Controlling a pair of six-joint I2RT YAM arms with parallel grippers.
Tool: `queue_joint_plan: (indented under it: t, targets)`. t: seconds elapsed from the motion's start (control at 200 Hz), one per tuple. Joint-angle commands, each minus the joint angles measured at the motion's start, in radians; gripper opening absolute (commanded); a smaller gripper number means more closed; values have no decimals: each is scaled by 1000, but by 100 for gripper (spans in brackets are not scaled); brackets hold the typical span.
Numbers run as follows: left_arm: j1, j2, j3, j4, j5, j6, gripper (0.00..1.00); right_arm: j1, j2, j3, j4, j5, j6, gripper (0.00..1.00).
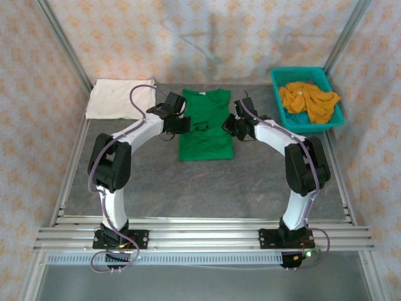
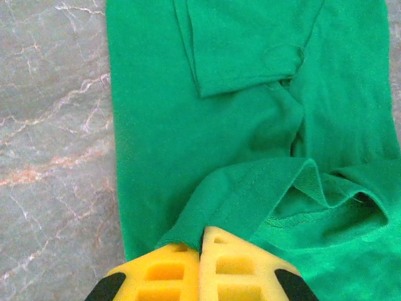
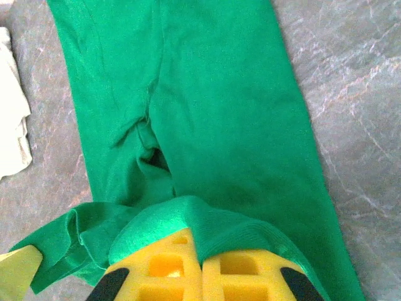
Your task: Fold and stack the t-shirts
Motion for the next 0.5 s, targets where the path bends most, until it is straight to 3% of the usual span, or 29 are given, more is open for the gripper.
queue_joint_plan:
  t: [0.0, 0.04, 0.09, 0.15, 0.2, 0.315, 0.495]
  targets:
    - [28, 53, 78, -41, -45, 42, 0, -27, 48, 59, -11, 32, 20, 0]
    - [38, 79, 117, -42, -49, 51, 13, -37, 67, 81, -3, 35, 25, 2]
    - [52, 123, 190, -53, -49, 62, 33, -58, 106, 129, -5, 15, 37, 17]
    - [71, 193, 320, -103, -44, 69, 43, -89, 158, 205, -5, -23, 62, 33]
    - [85, 244, 432, -155, -42, 69, 46, -115, 189, 271, -7, -64, 87, 39]
    - [98, 250, 563, -236, -64, 53, 48, -143, 166, 336, -25, -103, 92, 40]
    - [81, -33, 141, -19, -15, 5, 46, -121, -59, 44, 150, -179, 33, 30]
